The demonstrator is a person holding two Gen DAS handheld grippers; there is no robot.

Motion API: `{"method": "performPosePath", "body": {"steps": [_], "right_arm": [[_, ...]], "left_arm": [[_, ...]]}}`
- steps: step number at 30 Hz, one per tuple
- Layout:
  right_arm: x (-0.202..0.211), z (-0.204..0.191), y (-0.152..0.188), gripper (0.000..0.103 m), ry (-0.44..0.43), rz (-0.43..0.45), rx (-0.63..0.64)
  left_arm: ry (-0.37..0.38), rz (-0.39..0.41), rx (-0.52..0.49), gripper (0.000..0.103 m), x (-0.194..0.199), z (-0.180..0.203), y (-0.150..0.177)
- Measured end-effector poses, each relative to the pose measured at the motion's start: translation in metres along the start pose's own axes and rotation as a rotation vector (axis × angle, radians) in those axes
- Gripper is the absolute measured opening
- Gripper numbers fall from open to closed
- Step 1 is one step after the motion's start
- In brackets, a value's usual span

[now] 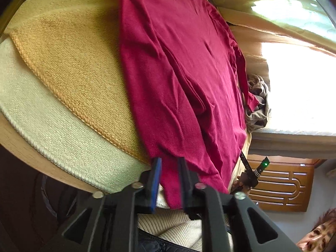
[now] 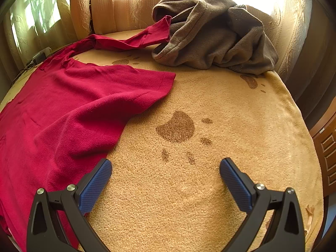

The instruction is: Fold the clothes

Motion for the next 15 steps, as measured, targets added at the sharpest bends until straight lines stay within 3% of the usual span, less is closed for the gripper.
{"method": "performPosePath", "body": {"steps": [1,2,6,15], "right_arm": [[0.0,0.0,0.0,0.103,-0.001,0.0,0.0],[0.0,0.0,0.0,0.103,-0.002,0.001,-0.001],[0.0,0.001,0.0,0.103,-0.004,0.001,-0.001],[0.001,0.002,0.001,0.103,-0.013,0.004,-0.006]], "left_arm": [[0.03,0.006,0.004,0.071,0.001,0.001,0.0],[0.017,0.022,-0.005,0.08,0.003,0.004,0.0],[-0.057,0.049,-0.017,0.08,0.008,0.008,-0.001],[-0.067,0.054,-0.022,0.08,-0.002,0.016,-0.004]]}}
Point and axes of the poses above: each gripper's, at about its wrist camera, not at the fingertips, and x roughly against the way its jaws point, z to its right, y to its underside, the point moved 1 cm from there along -x, roughly the way its jaws point
